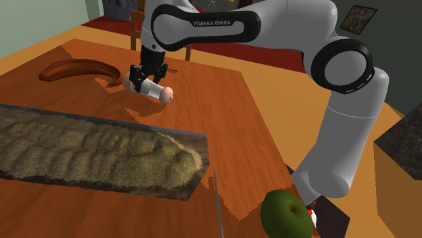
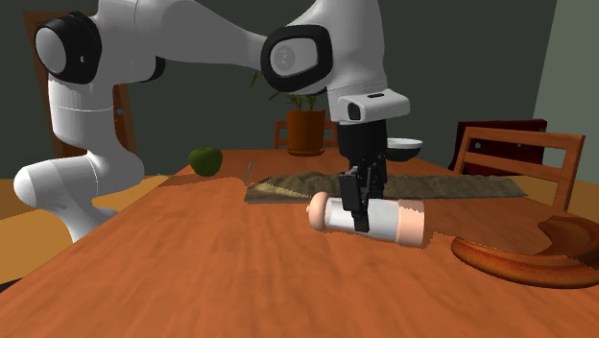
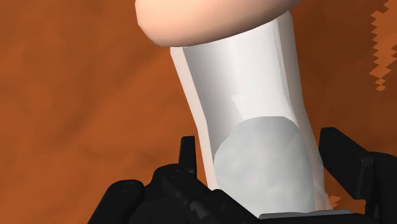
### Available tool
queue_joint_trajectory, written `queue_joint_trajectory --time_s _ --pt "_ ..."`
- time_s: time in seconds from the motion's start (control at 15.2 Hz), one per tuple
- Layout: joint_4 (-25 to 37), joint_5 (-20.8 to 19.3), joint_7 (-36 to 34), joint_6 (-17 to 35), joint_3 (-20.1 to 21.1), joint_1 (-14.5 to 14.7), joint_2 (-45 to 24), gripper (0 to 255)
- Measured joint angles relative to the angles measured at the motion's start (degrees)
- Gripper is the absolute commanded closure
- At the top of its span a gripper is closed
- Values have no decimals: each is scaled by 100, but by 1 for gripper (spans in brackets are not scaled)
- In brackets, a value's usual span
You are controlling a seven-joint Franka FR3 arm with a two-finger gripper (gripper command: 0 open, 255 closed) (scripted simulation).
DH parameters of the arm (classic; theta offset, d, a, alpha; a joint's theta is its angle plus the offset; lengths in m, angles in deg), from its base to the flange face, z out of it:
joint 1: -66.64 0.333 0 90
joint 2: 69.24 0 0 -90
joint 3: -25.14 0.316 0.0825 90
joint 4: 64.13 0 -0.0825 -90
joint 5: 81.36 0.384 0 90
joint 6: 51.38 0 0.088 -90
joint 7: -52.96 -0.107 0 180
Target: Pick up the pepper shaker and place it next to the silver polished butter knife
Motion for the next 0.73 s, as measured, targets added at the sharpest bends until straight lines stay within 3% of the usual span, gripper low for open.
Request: queue_joint_trajectory --time_s 0.73 --pt "783 4 -16 -792 16 35 13 255"
